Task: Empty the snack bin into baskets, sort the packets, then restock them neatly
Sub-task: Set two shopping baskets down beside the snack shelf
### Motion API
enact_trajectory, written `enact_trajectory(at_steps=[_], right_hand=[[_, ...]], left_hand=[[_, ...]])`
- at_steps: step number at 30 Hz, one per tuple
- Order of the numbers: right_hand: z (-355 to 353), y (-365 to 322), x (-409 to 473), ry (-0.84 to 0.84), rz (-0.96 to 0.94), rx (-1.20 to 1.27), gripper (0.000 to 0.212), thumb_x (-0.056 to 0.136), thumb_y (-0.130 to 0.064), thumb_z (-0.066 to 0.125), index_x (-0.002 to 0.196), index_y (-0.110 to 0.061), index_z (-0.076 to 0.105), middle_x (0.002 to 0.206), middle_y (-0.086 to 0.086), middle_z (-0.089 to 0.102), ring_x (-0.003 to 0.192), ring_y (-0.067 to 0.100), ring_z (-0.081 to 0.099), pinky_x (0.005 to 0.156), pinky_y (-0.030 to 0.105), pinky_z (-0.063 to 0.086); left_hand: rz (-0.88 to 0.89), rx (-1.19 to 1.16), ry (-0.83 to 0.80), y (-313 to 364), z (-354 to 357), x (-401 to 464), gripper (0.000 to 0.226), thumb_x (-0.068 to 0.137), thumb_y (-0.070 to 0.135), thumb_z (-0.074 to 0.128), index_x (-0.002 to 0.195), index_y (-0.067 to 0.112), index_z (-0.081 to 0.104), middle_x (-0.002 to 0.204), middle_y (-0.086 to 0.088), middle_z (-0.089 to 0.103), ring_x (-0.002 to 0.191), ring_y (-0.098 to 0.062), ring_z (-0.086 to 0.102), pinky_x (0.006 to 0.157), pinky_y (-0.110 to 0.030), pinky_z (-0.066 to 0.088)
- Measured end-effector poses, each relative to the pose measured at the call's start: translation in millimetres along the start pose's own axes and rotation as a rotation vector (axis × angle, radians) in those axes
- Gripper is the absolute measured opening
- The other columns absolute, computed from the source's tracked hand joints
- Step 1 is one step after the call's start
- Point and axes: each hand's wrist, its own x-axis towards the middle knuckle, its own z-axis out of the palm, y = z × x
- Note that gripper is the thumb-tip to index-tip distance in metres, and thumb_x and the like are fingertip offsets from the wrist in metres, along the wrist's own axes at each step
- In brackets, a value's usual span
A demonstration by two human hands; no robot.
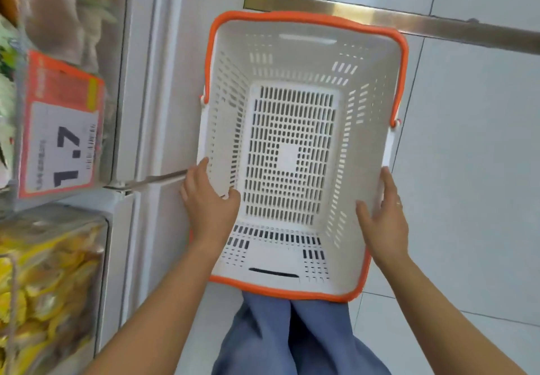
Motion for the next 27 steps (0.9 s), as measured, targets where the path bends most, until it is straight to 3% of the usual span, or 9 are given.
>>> enact_trajectory(at_steps=[3, 6, 8, 12, 15, 20, 27], right_hand=[[-14.3, 6.4, 12.0, 0.057, 0.124, 0.093, 0.077, 0.093, -0.027, 0.057, 0.152, -0.031, 0.007, 0.149, 0.005, 0.039, 0.126, 0.026, 0.049, 0.094, 0.04, 0.043], [-20.9, 16.3, 27.4, 0.035, 0.217, 0.143, 0.057, 0.091, -0.03, 0.059, 0.142, -0.021, 0.035, 0.122, 0.003, 0.059, 0.11, 0.028, 0.06, 0.085, 0.038, 0.049], [-18.0, 19.2, 32.4, 0.019, 0.226, 0.158, 0.048, 0.09, -0.03, 0.06, 0.133, -0.016, 0.044, 0.111, 0.001, 0.06, 0.102, 0.027, 0.061, 0.081, 0.036, 0.049], [-16.2, 18.6, 29.7, 0.057, 0.228, 0.194, 0.049, 0.088, -0.035, 0.062, 0.129, -0.016, 0.045, 0.118, 0.005, 0.06, 0.107, 0.028, 0.058, 0.089, 0.047, 0.05], [-35.3, 7.9, 17.2, 0.106, 0.236, 0.239, 0.047, 0.089, -0.038, 0.061, 0.129, -0.018, 0.048, 0.116, 0.003, 0.061, 0.106, 0.025, 0.059, 0.092, 0.044, 0.049], [-108.7, -37.3, -38.8, 0.147, 0.229, 0.292, 0.044, 0.09, -0.035, 0.06, 0.13, -0.019, 0.05, 0.116, 0.0, 0.064, 0.104, 0.022, 0.061, 0.091, 0.041, 0.049], [-281.8, -143.7, -129.4, 0.194, 0.163, 0.303, 0.054, 0.09, -0.037, 0.06, 0.138, -0.02, 0.041, 0.126, 0.001, 0.061, 0.112, 0.025, 0.059, 0.095, 0.045, 0.047]], left_hand=[[0.019, -0.108, -0.044, 1.8, -2.6, 2.3, 0.071, 0.079, 0.008, 0.064, 0.143, 0.015, 0.033, 0.134, -0.002, 0.044, 0.124, -0.022, 0.039, 0.106, -0.036, 0.033], [-0.033, -0.163, -0.151, 8.9, 1.1, 17.5, 0.065, 0.084, 0.014, 0.065, 0.142, 0.018, 0.035, 0.131, -0.001, 0.046, 0.119, -0.016, 0.045, 0.102, -0.034, 0.038], [-0.095, -0.257, -0.227, 18.7, 5.4, 23.4, 0.056, 0.086, 0.016, 0.065, 0.136, 0.022, 0.04, 0.127, 0.001, 0.051, 0.113, -0.015, 0.052, 0.097, -0.037, 0.045], [-0.202, -0.366, -0.196, 35.4, 4.6, 19.6, 0.052, 0.085, 0.009, 0.065, 0.131, 0.021, 0.044, 0.117, 0.002, 0.059, 0.106, -0.017, 0.058, 0.095, -0.041, 0.05], [-0.212, -0.334, -0.142, 52.4, -12.6, 8.9, 0.049, 0.082, 0.012, 0.065, 0.127, 0.023, 0.047, 0.111, 0.005, 0.062, 0.1, -0.018, 0.061, 0.09, -0.042, 0.052], [-0.166, -0.334, -0.148, 103.9, -86.1, -32.7, 0.05, 0.082, 0.018, 0.068, 0.128, 0.028, 0.048, 0.111, 0.008, 0.062, 0.1, -0.017, 0.061, 0.086, -0.036, 0.051], [0.023, -0.323, -0.175, 232.2, -248.1, -104.3, 0.058, 0.087, 0.015, 0.066, 0.139, 0.027, 0.042, 0.126, 0.003, 0.058, 0.111, -0.02, 0.058, 0.088, -0.032, 0.049]])
